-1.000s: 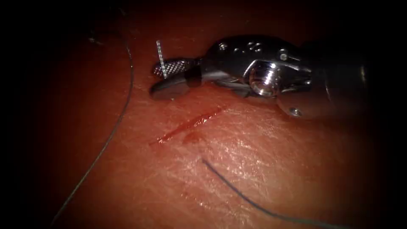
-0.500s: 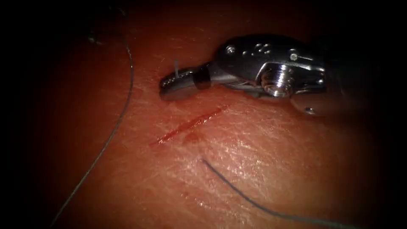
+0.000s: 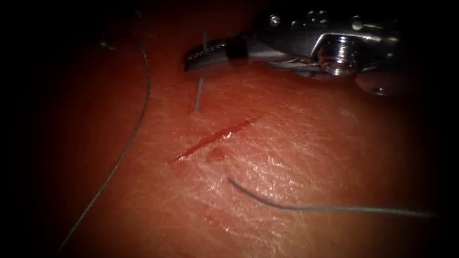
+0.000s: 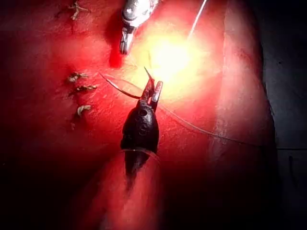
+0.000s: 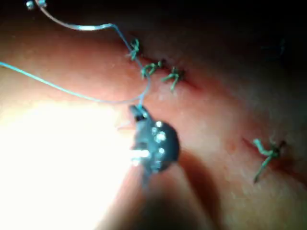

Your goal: Wound Closure

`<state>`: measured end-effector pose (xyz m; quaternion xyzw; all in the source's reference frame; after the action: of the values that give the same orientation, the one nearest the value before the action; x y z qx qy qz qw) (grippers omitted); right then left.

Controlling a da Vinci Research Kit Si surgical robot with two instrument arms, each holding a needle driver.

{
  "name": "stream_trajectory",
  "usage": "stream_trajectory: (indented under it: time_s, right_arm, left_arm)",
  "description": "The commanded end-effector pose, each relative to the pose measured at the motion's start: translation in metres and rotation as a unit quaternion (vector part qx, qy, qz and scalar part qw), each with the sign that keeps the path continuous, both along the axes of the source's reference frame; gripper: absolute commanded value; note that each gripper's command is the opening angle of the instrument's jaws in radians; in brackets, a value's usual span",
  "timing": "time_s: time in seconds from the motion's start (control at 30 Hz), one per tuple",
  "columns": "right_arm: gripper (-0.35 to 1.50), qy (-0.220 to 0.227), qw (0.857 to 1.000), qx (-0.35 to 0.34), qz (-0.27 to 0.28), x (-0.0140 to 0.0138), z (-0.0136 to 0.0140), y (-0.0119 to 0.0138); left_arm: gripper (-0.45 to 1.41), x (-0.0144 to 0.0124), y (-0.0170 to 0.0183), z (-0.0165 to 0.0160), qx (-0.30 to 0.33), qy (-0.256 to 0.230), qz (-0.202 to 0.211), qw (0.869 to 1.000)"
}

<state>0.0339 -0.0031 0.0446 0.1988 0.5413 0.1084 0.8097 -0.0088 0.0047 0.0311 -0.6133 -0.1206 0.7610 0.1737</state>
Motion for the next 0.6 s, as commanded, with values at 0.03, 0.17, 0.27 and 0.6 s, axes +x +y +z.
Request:
stream_trajectory:
  time_s: [0.03,0.17,0.27,0.6]
  right_arm:
    - [-0.35,0.004,1.0,0.001,0.002,0.0007,0.0004,0.0001]
    - [-0.35,0.01,1.0,0.001,0.005,0.0007,-0.0003,0.0005]
    - [-0.35,0.011,1.0,0.003,0.007,0.0008,-0.0007,0.0006]
    - [-0.35,0.017,1.0,0.003,0.019,0.0016,-0.0009,0.0008]
  left_arm:
    - [-0.13,-0.0005,-0.0005,0.0007,0.002,-0.001,0.0,1.0]
    - [-0.13,-0.0005,-0.0005,0.0007,0.002,-0.001,0.0,1.0]
    - [-0.13,-0.0005,-0.0005,0.0007,0.002,-0.001,0.0,1.0]
    - [-0.15,-0.0005,-0.0007,0.0013,0.001,0.015,0.009,1.0]
